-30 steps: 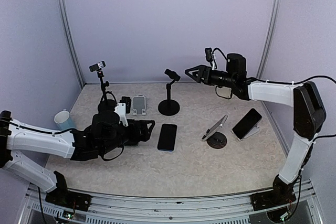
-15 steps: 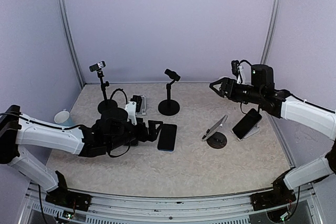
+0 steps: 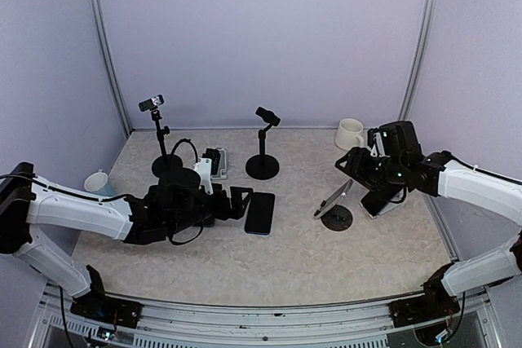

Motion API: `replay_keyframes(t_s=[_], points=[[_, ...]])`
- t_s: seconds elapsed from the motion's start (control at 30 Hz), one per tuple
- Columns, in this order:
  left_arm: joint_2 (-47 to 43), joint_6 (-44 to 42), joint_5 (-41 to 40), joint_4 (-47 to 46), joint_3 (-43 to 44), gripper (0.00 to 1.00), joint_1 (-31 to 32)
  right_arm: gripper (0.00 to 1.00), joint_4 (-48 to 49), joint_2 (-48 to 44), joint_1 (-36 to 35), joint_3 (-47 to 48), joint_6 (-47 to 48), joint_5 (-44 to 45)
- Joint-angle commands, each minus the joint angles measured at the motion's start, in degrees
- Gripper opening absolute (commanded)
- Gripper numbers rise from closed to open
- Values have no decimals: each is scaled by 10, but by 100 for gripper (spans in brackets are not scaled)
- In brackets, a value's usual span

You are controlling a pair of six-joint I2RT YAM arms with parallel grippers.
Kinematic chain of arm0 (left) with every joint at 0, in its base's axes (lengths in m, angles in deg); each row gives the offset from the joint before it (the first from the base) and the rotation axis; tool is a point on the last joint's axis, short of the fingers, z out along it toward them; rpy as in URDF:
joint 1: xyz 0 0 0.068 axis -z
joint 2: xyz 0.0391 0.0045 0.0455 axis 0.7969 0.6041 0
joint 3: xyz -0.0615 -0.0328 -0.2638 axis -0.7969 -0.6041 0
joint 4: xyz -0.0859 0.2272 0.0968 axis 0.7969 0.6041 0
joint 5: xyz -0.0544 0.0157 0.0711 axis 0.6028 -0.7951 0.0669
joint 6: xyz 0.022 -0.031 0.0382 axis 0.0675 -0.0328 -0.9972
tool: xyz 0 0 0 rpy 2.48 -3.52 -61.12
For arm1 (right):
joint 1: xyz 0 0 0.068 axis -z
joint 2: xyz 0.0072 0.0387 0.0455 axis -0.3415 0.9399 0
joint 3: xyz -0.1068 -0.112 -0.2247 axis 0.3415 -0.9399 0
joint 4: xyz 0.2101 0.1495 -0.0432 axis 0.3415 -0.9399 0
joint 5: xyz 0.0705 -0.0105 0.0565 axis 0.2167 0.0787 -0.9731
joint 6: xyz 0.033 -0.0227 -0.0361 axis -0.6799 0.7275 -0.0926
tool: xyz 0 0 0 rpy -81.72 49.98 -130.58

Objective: Remove the phone from the phone stand

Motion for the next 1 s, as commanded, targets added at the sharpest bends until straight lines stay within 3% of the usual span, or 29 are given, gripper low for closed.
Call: replay_keyframes(t_s=[0.0,0.3,0.63,0.97], points=[[6,14,-2,-16,11,99,-3,64,-11,21,-29,-2,-37,31],[8,20,-5,-19,9,99,-3,67,-125,53,-83,43,-109,151],[14,23,-3,-23,9,99,-3,91,-139,39,-86,52,-103,162],[8,24,-14,-23,5,99,-4,95,-195,41,-109,47,-162,165]])
